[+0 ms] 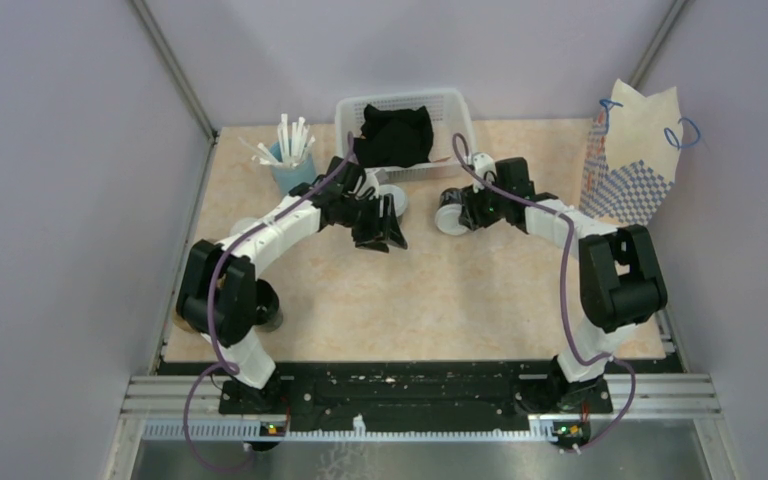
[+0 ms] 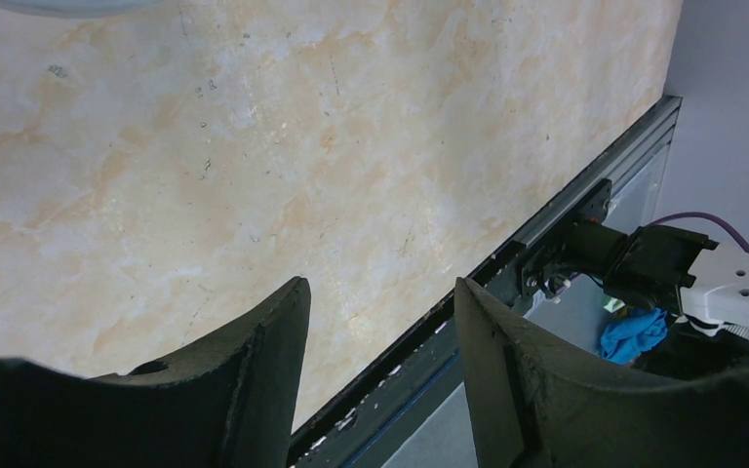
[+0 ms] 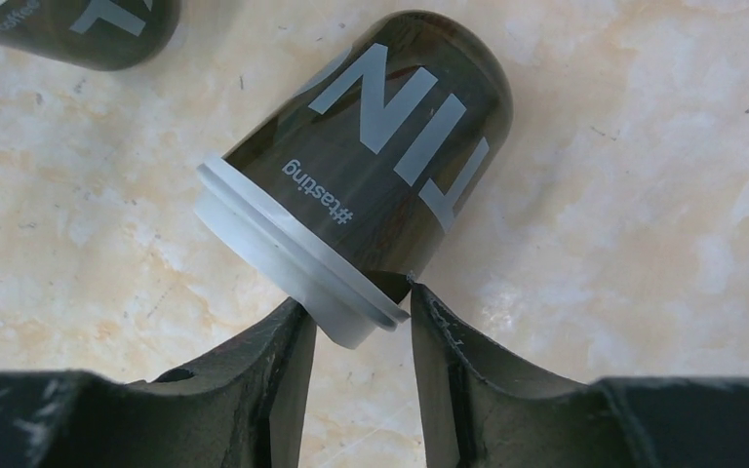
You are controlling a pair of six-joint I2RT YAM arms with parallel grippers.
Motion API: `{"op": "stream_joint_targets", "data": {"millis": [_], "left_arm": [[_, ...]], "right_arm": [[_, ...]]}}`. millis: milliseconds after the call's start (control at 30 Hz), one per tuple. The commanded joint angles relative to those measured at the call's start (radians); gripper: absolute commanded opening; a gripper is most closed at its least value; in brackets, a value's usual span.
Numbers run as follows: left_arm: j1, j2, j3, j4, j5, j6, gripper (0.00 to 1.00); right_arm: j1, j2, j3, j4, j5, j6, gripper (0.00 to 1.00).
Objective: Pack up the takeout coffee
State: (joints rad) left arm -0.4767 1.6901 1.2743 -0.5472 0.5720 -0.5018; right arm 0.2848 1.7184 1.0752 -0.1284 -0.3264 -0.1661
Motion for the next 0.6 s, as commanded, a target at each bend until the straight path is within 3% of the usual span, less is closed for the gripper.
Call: {"op": "stream_joint_targets", "data": {"millis": [0, 233, 300, 567], "left_arm": [[0.004, -0.058, 0.012, 0.015, 0.018, 0.011, 0.63], [0.016, -0.083, -0.002, 0.039, 0.008, -0.018, 0.63], [0.022, -0.097, -0.012, 0.056, 0.011, -0.029, 0.63], [0.048, -0.171, -0.058, 0.091, -0.002, -0.073, 0.64]], "right_arm": [[-0.001, -0.026, 0.048, -0.013, -0.027, 0.13, 0.39], [-0.001, -0.066, 0.171, -0.32, -0.14, 0.468, 0.34], [-0.001, -0.082, 0.164, -0.344, -0.24, 0.597, 0.34], [-0.001, -0.122, 0.093, -0.228, -0.353, 1.017, 0.35]]}}
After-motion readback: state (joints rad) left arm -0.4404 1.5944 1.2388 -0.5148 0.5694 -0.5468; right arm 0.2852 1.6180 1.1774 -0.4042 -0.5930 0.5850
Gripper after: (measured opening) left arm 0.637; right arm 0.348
